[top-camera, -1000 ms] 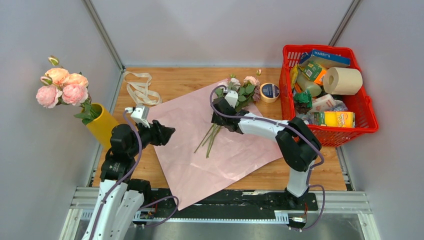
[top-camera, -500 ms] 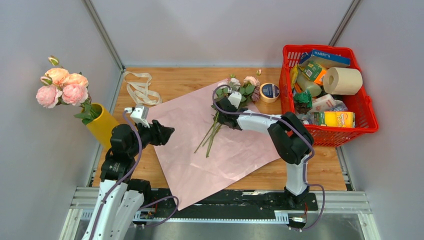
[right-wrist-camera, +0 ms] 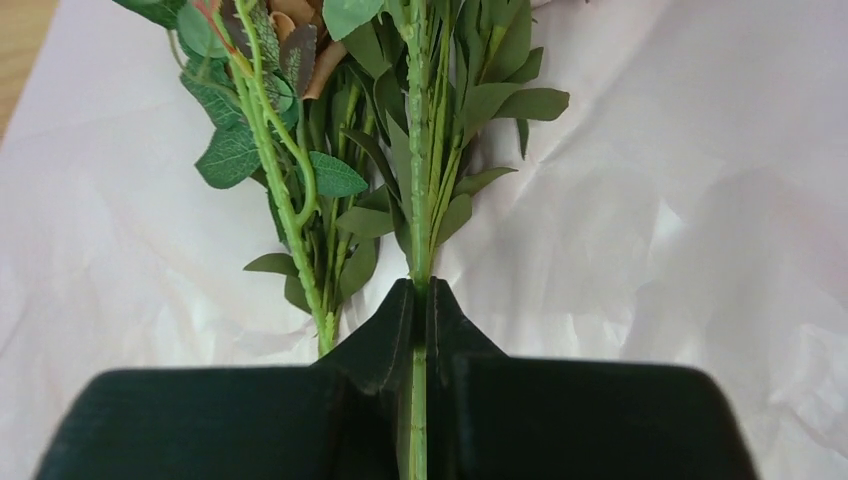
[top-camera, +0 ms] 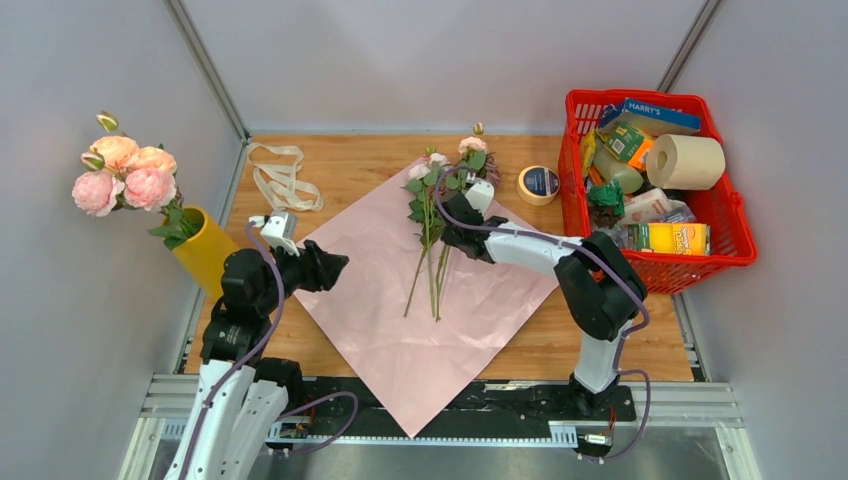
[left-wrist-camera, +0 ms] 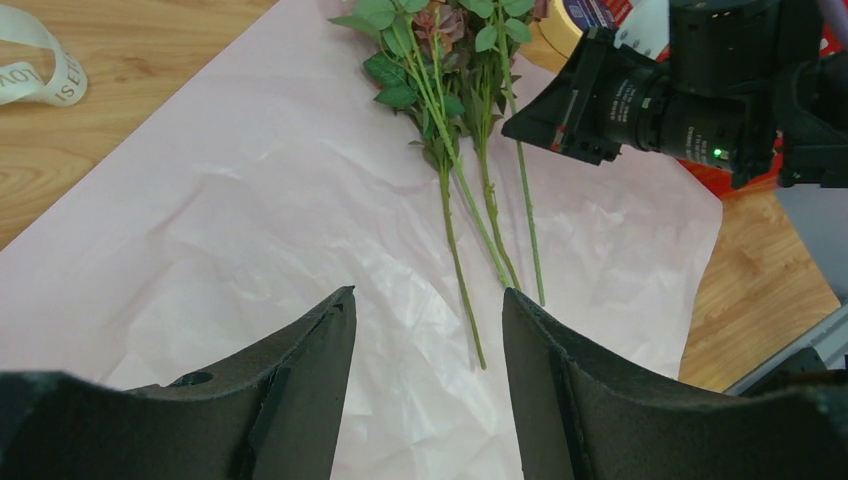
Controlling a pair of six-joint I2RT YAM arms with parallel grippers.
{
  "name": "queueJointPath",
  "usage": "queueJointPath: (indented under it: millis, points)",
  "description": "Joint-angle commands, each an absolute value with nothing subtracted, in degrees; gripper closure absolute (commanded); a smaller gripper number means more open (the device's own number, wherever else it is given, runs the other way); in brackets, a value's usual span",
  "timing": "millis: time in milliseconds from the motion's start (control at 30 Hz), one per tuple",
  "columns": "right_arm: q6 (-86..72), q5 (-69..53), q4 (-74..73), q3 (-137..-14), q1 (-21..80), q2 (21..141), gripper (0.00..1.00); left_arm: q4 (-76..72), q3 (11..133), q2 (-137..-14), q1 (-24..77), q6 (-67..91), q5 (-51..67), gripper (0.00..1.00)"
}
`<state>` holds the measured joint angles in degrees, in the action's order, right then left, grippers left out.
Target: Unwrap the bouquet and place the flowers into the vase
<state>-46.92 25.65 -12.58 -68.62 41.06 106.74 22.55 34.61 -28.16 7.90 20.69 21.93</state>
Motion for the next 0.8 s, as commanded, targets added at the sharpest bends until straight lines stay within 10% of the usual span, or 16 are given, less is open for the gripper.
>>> queueJointPath:
  millis: [0,767]
  points:
    - [-51.1,27.5,-10.5,-67.5,41.0,101.1,1.0,22.7,34.5,-27.8,8.0,20.1,21.8,0.37]
    - [-39.8,21.5,-6.6,-62.0,41.1,84.0,1.0,20.8,35.0,-29.3,8.0,20.4,23.7,0.35]
